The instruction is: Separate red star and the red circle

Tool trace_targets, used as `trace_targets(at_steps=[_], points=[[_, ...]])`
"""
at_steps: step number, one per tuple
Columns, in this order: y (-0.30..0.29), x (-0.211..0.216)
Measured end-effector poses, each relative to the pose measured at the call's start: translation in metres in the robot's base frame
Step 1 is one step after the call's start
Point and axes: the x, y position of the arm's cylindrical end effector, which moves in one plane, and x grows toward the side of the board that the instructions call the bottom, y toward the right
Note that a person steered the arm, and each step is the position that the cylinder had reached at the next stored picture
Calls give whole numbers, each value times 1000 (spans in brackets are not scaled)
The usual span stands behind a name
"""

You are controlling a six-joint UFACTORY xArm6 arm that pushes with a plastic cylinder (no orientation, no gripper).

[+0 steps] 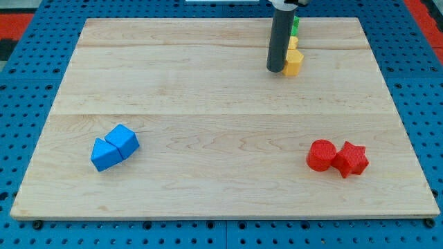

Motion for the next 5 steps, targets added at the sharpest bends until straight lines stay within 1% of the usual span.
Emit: trace_targets(at_steps=[1, 2, 4, 5], points=[[10, 56], [65, 99], [144, 170], [128, 195]])
